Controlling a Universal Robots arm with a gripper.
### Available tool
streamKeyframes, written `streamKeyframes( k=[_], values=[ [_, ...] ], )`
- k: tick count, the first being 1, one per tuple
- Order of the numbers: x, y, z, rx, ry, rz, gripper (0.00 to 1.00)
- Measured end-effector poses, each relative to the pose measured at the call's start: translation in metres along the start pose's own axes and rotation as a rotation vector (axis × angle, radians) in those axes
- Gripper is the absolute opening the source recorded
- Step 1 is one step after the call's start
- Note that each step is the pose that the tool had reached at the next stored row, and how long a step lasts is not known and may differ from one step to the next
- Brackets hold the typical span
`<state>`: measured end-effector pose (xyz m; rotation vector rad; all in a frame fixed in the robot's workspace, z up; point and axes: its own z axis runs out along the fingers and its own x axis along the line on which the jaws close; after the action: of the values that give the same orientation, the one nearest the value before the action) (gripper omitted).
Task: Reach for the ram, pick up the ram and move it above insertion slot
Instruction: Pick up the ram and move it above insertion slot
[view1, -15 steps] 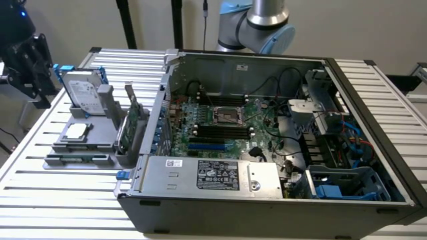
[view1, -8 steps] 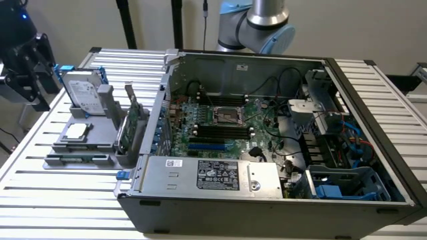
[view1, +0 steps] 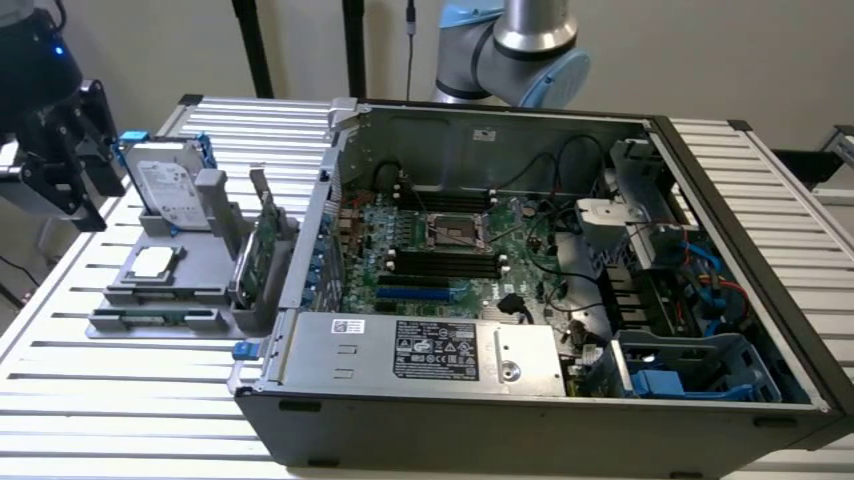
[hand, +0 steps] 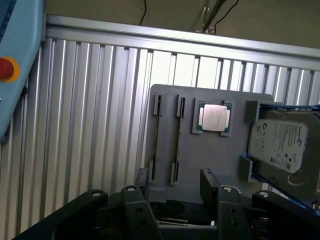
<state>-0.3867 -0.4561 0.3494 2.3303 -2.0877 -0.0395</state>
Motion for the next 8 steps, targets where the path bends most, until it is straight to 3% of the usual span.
streamKeyframes(
  k=[8],
  values=[
    [0.001, -0.0005, 0.0132, 0.0001, -0.0003, 0.002, 0.54]
  ],
)
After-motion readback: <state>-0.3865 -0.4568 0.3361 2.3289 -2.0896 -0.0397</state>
